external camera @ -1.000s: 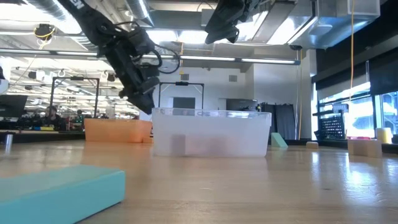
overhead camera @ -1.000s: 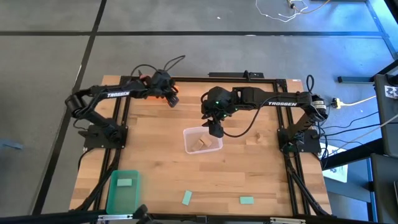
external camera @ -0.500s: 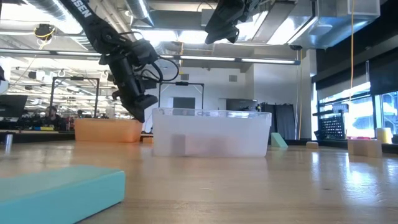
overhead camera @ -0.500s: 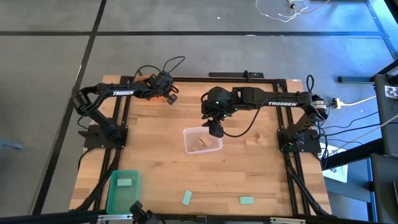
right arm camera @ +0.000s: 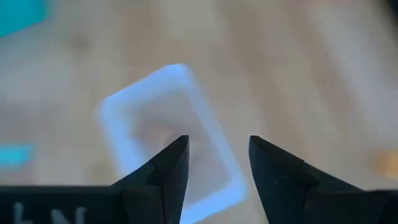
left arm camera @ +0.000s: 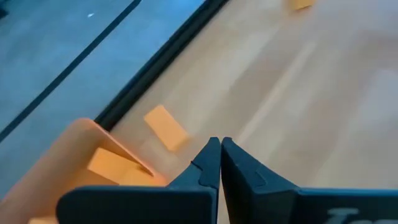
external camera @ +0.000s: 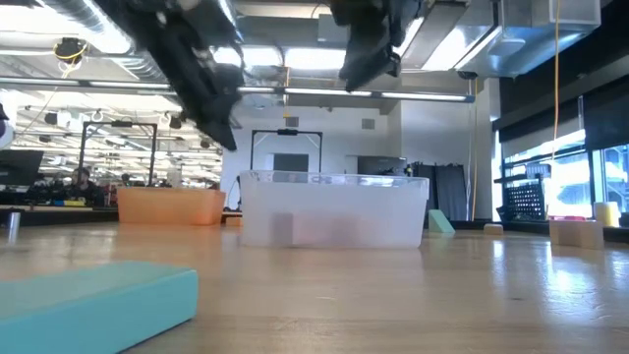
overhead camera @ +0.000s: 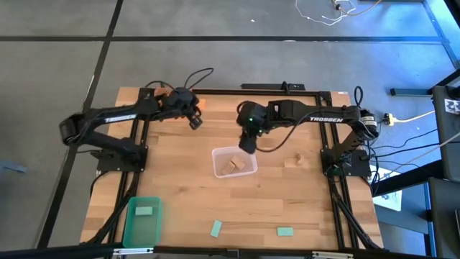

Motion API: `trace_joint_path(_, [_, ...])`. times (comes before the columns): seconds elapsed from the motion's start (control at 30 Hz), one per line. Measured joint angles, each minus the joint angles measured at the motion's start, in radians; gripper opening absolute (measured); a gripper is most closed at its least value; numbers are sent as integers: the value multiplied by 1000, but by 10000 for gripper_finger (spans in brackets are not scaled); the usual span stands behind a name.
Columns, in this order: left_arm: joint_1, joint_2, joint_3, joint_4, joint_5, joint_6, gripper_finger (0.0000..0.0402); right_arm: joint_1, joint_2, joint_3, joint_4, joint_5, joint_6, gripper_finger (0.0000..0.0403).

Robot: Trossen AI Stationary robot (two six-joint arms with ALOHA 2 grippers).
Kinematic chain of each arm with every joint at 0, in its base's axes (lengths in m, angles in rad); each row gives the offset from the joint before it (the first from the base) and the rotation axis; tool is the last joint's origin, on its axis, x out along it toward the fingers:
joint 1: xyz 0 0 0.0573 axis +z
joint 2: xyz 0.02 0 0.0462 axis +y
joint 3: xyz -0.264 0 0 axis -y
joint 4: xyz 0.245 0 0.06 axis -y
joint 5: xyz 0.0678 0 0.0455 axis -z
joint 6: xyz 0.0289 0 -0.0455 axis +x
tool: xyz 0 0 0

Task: Sort & place blocks by color
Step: Put the yellow block into the orange bin

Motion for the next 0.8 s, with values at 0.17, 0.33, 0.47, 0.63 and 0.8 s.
trace_joint_path(0.17, [-117, -138, 0, -122, 0, -73, 2, -66, 0, 0, -30, 115, 103, 166])
trace_joint_path(0.33, [-254, -238, 0, -183, 0, -134, 4, -168, 0, 0, -69, 116, 177, 166])
trace_joint_path(0.47, [-355, -295, 0, -192, 0, -167, 2, -262, 12, 0, -101, 117, 203, 166])
trace_joint_path(0.63, [-448, -320, 0, -194, -4, -197, 4, -364, 77, 1, -114, 91, 148, 166])
trace_joint_path(0.8, [-503, -320, 0, -201, -8, -220, 1, -430, 176, 1, -103, 55, 49, 166])
